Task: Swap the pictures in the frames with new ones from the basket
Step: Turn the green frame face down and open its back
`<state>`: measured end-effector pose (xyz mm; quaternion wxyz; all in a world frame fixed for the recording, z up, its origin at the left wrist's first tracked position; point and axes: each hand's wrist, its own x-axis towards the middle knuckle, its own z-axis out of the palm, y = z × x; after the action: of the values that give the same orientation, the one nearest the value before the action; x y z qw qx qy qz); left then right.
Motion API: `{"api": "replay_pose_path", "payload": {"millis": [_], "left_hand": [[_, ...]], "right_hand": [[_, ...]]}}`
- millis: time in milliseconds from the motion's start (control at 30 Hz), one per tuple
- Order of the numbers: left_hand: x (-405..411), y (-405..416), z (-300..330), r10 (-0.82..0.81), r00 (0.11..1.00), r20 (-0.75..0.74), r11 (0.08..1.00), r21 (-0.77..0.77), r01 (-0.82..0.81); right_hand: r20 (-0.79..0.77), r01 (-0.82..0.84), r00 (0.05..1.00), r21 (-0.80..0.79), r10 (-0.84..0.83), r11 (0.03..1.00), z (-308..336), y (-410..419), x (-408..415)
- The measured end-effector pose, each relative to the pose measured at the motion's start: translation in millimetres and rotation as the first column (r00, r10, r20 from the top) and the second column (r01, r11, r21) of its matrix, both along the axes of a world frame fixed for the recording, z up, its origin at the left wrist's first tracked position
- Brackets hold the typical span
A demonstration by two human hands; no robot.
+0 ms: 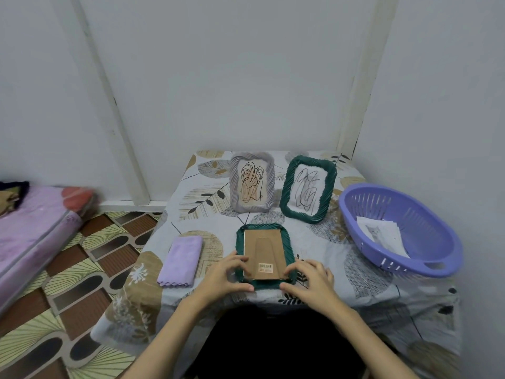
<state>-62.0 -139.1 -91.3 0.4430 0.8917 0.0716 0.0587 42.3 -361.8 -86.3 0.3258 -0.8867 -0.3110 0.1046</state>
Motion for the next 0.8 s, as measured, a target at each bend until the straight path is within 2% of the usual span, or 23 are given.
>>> {"api": "replay_pose_path", "payload": {"millis": [67, 133, 200, 300, 367, 433, 533, 633, 800], "left_hand": [[1, 0, 4, 0.087, 0.996, 0.026, 0.996, -0.031, -0.087], [7, 1, 4, 0.162, 0.987, 0.026, 0.987, 0.019, -0.162], [13, 0, 2, 0.226, 0.974, -0.031, 0.966, 0.135, -0.22], [18, -2, -2, 0.22, 0.969, -0.11, 0.956, 0.222, -0.192], [18, -4, -3, 0.205, 0.969, -0.136, 0.958, 0.229, -0.171], [16, -4, -4, 0.204, 0.968, -0.146, 0.962, 0.213, -0.171], [17, -5, -4, 0.217, 0.969, -0.121, 0.962, 0.197, -0.191], [20, -10, -3, 0.235, 0.97, -0.068, 0.963, 0.156, -0.222], [22, -18, 5, 0.258, 0.965, 0.041, 0.966, -0.022, -0.257]], "right_hand": [[0.042, 0.098, 0.994, 0.027, -0.099, 0.995, 6, 4, 0], [0.112, 0.167, 0.98, -0.017, -0.164, 0.986, 12, 13, 0], [0.154, 0.174, 0.976, -0.115, -0.155, 0.978, 16, 24, -1], [0.174, 0.15, 0.978, -0.188, -0.118, 0.971, 13, 39, -5], [0.153, 0.155, 0.979, -0.138, -0.133, 0.978, 10, 45, -7], [0.122, 0.18, 0.977, -0.022, -0.176, 0.983, 7, 48, -8], [0.046, 0.202, 0.976, 0.153, -0.211, 0.967, 6, 49, -9], [-0.036, 0.202, 0.979, 0.261, -0.2, 0.944, 9, 47, -11], [-0.147, 0.246, 0.968, 0.361, -0.205, 0.9, 14, 44, -10]]}}
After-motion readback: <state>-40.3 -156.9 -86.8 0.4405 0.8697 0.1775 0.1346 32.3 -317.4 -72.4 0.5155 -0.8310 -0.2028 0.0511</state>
